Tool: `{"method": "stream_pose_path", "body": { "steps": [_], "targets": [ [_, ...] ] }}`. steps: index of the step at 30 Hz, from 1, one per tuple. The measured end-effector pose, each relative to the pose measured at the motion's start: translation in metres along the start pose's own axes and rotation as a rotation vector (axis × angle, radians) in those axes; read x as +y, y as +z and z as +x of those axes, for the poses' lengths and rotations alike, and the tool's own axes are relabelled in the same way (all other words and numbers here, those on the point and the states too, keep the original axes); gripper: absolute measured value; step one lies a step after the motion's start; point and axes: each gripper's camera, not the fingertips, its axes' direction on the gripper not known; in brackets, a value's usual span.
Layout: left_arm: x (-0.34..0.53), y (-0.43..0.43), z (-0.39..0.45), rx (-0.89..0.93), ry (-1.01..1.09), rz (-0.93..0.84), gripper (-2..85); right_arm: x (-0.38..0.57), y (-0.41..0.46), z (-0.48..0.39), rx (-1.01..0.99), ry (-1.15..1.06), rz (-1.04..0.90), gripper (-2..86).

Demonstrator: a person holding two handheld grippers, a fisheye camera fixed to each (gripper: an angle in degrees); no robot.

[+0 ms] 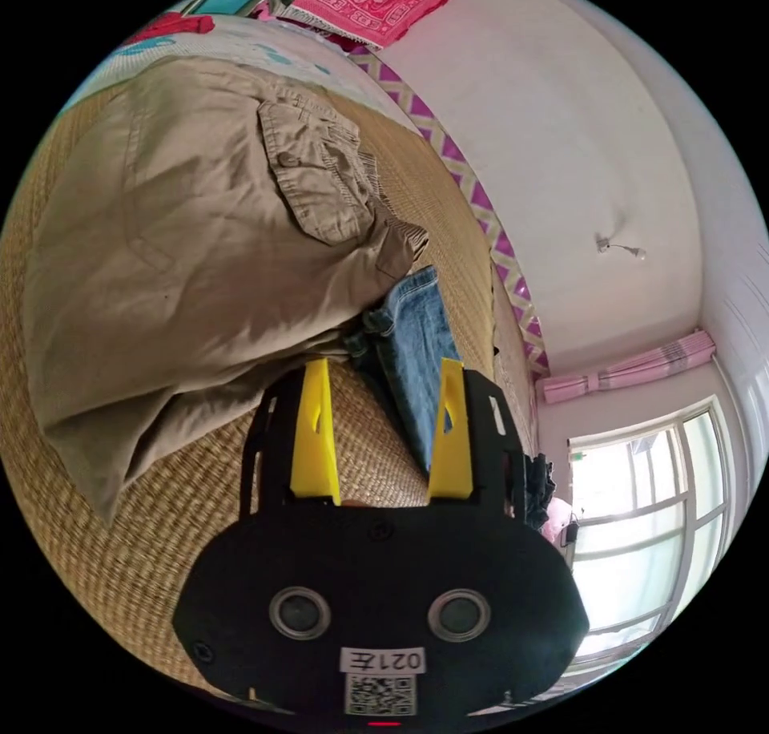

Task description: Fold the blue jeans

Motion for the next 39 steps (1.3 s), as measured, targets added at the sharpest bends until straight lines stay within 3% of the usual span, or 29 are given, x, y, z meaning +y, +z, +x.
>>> {"method": "stream_pose_path", "body": {
  "steps": [4,7,20,23,25,29,32,36,39],
  "targets": [
    [0.0,0.023,0.02,0.121,-0.037,-0.084,17.8,0.013,-0.001,0.003,-0.034,0.006,0.025,-0.6],
    [0.004,0.022,0.037,0.056,-0.016,-0.046,16.4,0.025,-0.002,0.004,-0.023,-0.002,0.02,-0.6],
    [-0.012,-0.015,0.083,0.093,-0.09,0.01,17.1,0.071,-0.018,0.034,-0.104,0.075,0.071,-0.6],
    [-0.016,-0.013,0.098,0.121,-0.103,0.014,11.0,0.079,-0.02,0.039,-0.115,0.083,0.074,-0.6],
    [-0.014,-0.023,0.104,0.15,-0.12,0.057,1.6,0.085,-0.023,0.04,-0.117,0.086,0.08,-0.6],
    [-0.015,-0.048,0.137,0.227,-0.078,0.087,-0.3,0.096,-0.028,0.047,-0.135,0.096,0.094,-0.6],
    [-0.021,-0.076,0.196,0.269,0.014,0.1,-0.7,0.105,-0.033,0.057,-0.18,0.116,0.107,-0.6],
    [-0.008,-0.103,0.356,0.272,0.357,0.074,-0.7,0.117,-0.039,0.075,-0.276,0.139,0.134,-0.5],
    [0.05,-0.087,0.492,0.268,0.662,-0.011,-0.4,0.122,-0.04,0.086,-0.364,0.14,0.136,-0.5]
  ]
}}
